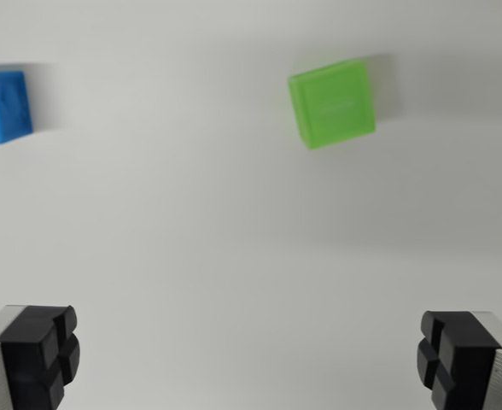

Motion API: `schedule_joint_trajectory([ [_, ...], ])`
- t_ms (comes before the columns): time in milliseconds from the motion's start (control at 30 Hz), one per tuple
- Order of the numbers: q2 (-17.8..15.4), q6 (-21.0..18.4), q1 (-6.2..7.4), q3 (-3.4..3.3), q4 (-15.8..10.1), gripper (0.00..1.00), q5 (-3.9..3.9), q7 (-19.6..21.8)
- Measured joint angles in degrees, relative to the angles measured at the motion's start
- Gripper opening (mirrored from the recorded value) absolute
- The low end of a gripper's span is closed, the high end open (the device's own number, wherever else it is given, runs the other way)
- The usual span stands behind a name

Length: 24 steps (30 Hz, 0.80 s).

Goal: Stack cube

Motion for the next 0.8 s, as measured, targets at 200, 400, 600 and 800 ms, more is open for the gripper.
schedule_joint_trajectory([
  [200,1.63,1.86,-0.61,-0.03,-0.15,1.0,0.09,-2.49],
  [400,3.49,3.86,-1.27,-0.04,-0.23,1.0,0.21,-5.25],
  [600,5.65,6.06,-2.06,-0.04,-0.23,1.0,0.42,-8.33],
  [800,8.12,8.37,-2.85,-0.04,-0.04,1.0,0.61,-11.68],
])
